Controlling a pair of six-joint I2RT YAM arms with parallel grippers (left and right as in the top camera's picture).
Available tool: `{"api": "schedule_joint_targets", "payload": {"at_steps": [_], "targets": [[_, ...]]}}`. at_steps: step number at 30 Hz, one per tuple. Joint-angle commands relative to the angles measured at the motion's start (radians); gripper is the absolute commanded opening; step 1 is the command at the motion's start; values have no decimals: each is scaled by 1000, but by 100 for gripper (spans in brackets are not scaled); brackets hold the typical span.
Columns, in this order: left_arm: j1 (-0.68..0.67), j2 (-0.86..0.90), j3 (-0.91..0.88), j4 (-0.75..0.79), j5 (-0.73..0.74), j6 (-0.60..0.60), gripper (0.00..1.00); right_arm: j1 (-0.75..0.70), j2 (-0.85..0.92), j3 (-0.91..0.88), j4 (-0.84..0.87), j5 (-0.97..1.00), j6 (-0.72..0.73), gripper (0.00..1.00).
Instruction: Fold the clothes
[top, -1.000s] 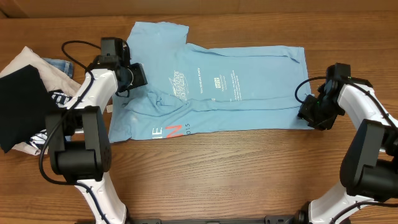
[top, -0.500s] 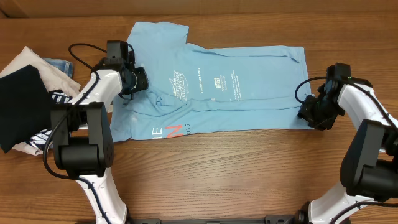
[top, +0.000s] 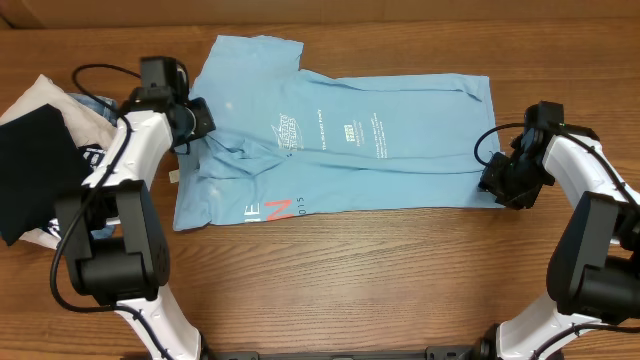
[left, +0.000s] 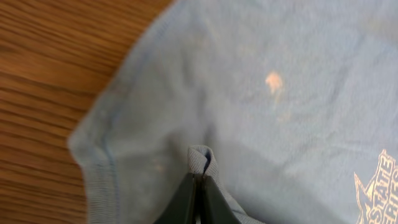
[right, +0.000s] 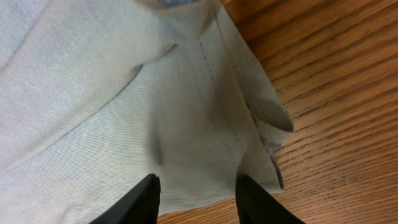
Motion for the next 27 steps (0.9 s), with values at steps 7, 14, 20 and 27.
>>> {"api": "schedule_joint_targets", "payload": {"at_steps": [7, 14, 20, 27], "targets": [[1, -27, 18, 75, -40, -42, 10, -1, 5, -2, 5, -6, 0, 43], [0, -27, 18, 97, -30, -82, 19, -1, 5, -2, 5, -6, 0, 43], [0, -32, 18, -153, 229, -82, 17, -1, 5, 7, 35, -6, 0, 46], [-29, -33, 16, -484, 231, -7, 9, -8, 5, 81, 79, -6, -3, 47]]}}
